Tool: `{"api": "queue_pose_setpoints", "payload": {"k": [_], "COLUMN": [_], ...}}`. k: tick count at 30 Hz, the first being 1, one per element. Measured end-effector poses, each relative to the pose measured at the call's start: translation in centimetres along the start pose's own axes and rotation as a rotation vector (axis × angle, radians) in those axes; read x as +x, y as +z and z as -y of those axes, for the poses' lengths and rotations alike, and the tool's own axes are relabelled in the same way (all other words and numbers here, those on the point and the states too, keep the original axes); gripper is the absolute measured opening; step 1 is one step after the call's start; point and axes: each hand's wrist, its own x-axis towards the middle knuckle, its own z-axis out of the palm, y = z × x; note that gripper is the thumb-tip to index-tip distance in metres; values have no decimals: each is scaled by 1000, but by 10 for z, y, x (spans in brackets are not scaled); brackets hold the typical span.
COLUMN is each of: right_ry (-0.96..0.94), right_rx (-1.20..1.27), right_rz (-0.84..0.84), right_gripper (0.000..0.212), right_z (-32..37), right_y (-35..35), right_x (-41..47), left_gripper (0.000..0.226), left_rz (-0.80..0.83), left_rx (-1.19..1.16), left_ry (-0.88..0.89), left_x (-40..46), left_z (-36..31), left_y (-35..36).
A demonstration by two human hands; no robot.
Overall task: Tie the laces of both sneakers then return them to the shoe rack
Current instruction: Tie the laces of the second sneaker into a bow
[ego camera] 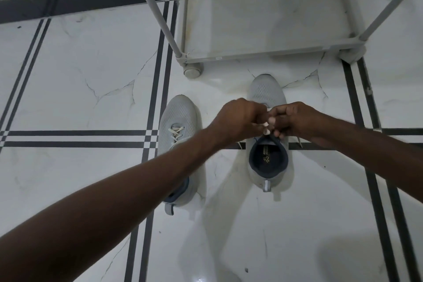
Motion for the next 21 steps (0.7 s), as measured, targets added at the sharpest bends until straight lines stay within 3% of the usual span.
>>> {"api": "queue_pose_setpoints", "payload": {"k": [3, 10, 13, 16, 21], "right_ry": [18, 0, -9, -25, -47], "right_rx": [31, 18, 6, -91, -444], "right_rz": [8, 17, -107, -273, -423], "right_gripper": [16, 18, 14, 13, 6], "right_z": [4, 3, 0, -8, -26], "right_y": [0, -1, -1, -12, -21], "right_x": [-1, -4, -3, -5, -8], "left_gripper": [21, 7, 12, 10, 5], "left_rz": [-177, -315, -320, -385, -337], "left_rx": [124, -318, -528, -731, -847], "left_ry": [19, -356, -507, -780, -1008], "left_x": [-9, -8, -8, -17, -42], "left_z": [-13, -21, -24, -9, 8], "left_y": [20, 27, 23, 13, 8]}}
